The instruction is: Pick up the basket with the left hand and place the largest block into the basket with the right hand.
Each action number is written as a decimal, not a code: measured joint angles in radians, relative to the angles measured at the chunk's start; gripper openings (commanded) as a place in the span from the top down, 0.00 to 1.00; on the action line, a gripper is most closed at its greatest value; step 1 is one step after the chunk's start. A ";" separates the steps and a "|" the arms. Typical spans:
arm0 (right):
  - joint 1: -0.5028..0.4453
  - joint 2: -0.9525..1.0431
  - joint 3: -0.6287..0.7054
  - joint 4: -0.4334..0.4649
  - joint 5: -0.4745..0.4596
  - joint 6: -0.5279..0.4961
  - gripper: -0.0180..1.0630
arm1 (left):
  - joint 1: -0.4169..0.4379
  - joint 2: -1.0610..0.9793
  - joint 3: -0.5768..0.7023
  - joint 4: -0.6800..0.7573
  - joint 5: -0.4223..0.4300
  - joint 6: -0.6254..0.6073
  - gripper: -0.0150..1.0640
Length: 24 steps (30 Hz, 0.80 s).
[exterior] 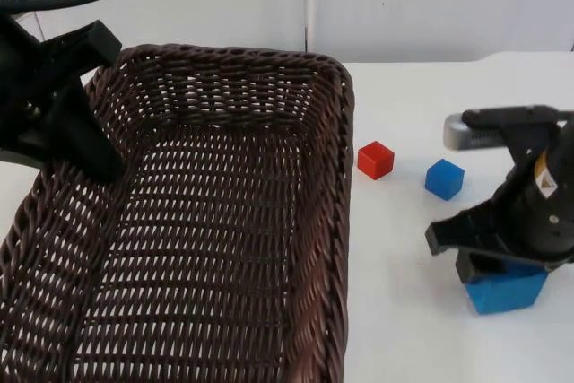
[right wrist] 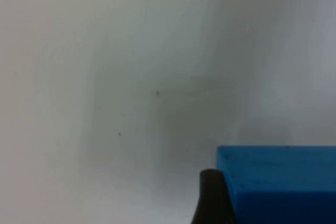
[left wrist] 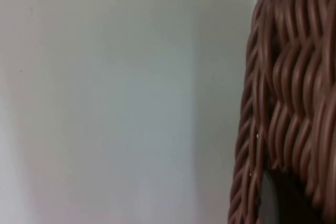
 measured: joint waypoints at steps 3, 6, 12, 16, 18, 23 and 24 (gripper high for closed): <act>0.000 -0.066 0.002 0.000 0.014 0.000 0.98 | 0.000 0.000 0.000 0.000 0.000 0.000 0.99; 0.000 -0.121 0.002 -0.002 0.034 -0.005 0.98 | 0.000 0.000 0.000 0.000 0.000 0.000 0.99; 0.000 -0.322 0.002 -0.002 0.106 -0.059 0.98 | 0.000 0.000 0.000 0.000 0.000 0.000 0.99; 0.000 -0.425 0.002 -0.002 0.160 -0.091 0.98 | 0.000 0.000 0.000 0.000 0.000 0.000 0.99; 0.000 -0.483 0.002 -0.002 0.204 -0.111 0.98 | 0.000 0.000 0.000 0.000 0.000 0.000 0.99; 0.000 -0.574 0.002 -0.002 0.280 -0.142 0.98 | 0.000 0.000 0.000 0.000 0.000 0.000 0.99; 0.000 -0.574 0.002 -0.002 0.280 -0.142 0.98 | 0.000 0.000 0.000 0.000 0.000 0.000 0.99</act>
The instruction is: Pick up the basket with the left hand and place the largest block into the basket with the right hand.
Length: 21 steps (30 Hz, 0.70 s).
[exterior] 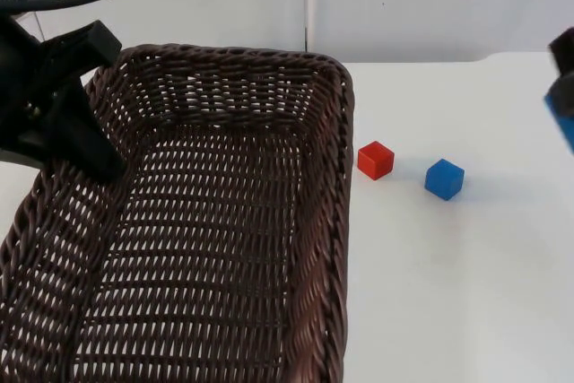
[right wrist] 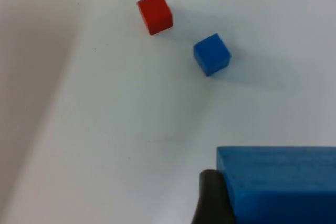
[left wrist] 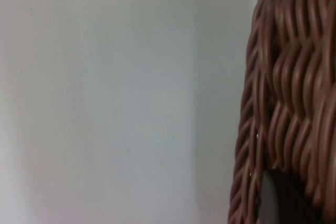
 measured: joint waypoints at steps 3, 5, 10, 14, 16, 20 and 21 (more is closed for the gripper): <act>0.000 -0.036 0.000 0.000 0.033 -0.020 0.98 | 0.000 0.000 0.000 0.000 0.000 0.000 0.99; 0.000 -0.045 0.000 0.000 0.042 -0.023 0.98 | 0.000 0.000 0.000 0.000 0.000 0.000 0.99; 0.000 -0.045 0.000 0.000 0.046 -0.025 0.98 | 0.000 0.000 0.000 0.000 0.000 0.000 0.99; 0.000 -0.045 0.000 0.000 0.049 -0.034 0.98 | 0.000 0.000 0.000 0.000 0.000 0.000 0.99; 0.000 -0.045 0.000 0.000 0.051 -0.042 0.98 | 0.000 0.000 0.000 0.000 0.000 0.000 0.99; 0.000 -0.045 0.000 0.000 0.052 -0.064 0.98 | 0.000 0.000 0.000 0.002 0.000 0.000 0.99; 0.000 -0.045 0.000 0.000 0.052 -0.064 0.98 | 0.000 0.000 0.000 0.002 0.000 0.000 0.99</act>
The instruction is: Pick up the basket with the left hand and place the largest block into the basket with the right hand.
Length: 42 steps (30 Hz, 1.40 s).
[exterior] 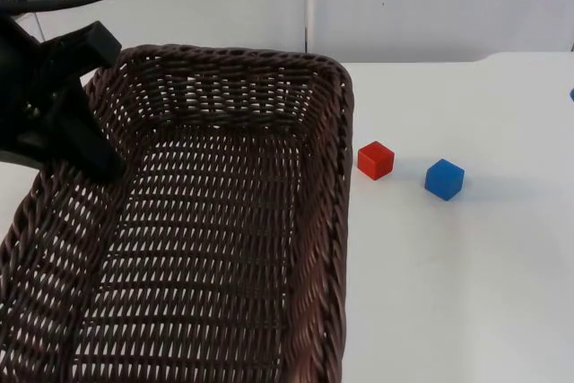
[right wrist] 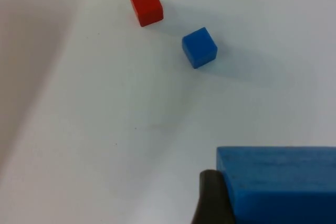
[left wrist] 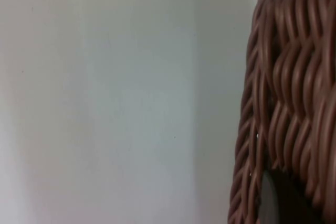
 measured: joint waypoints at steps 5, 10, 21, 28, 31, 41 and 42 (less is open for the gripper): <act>0.000 0.000 0.000 0.016 0.002 -0.037 0.98 | 0.000 0.000 0.000 0.000 0.000 0.000 0.99; 0.000 0.000 0.000 0.070 -0.002 -0.102 0.98 | 0.000 0.000 0.000 0.000 0.000 0.000 0.99; 0.000 0.073 -0.122 0.346 0.014 -0.362 0.98 | 0.000 0.000 0.000 0.001 -0.002 0.000 0.99; 0.084 0.264 -0.340 0.445 0.077 -0.501 0.98 | 0.000 0.000 0.000 0.001 -0.002 0.000 0.99; 0.127 0.325 -0.421 0.449 0.088 -0.522 0.98 | 0.000 0.000 0.000 0.001 -0.002 0.000 0.99; 0.283 0.537 -0.668 0.455 0.120 -0.662 0.98 | 0.000 0.000 0.000 0.001 -0.002 0.000 0.99; 0.295 0.548 -0.677 0.455 0.120 -0.679 0.98 | 0.000 0.000 0.000 0.001 -0.002 0.000 0.99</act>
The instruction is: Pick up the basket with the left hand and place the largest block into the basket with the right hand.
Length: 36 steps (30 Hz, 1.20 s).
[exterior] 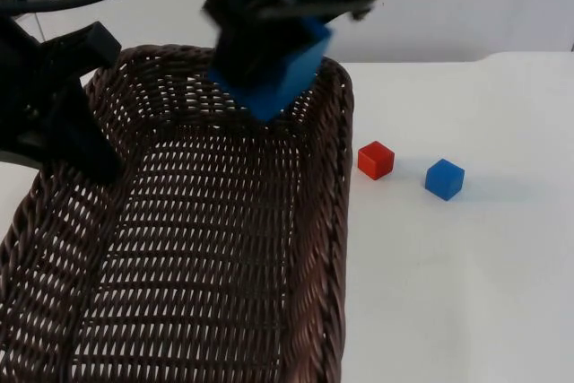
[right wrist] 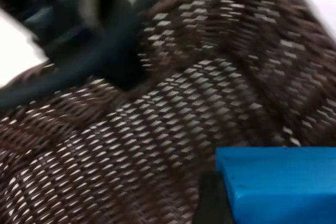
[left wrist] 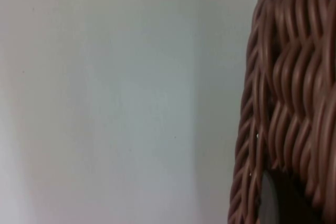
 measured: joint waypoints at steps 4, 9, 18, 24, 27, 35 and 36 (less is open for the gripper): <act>0.023 0.023 -0.003 0.008 0.000 -0.042 0.98 | 0.000 0.000 0.000 0.000 0.000 0.000 0.99; 0.026 0.031 -0.009 0.008 0.000 -0.053 0.98 | 0.000 0.000 0.000 0.000 0.000 0.000 0.99; 0.026 0.036 -0.009 0.008 0.002 -0.057 0.98 | 0.000 0.000 0.000 0.002 0.000 0.002 0.99; 0.026 0.067 -0.009 0.008 0.020 -0.057 0.88 | 0.000 0.000 0.000 0.002 0.000 0.002 0.99; 0.026 0.094 -0.009 0.008 0.027 -0.059 0.72 | 0.000 0.000 0.000 0.002 0.000 0.002 0.99; 0.026 0.110 -0.009 0.008 0.039 -0.057 0.36 | 0.000 0.000 0.000 0.002 0.000 0.002 0.99; 0.026 0.110 -0.009 0.008 0.041 -0.057 0.32 | 0.000 0.000 0.000 0.003 0.000 0.002 0.99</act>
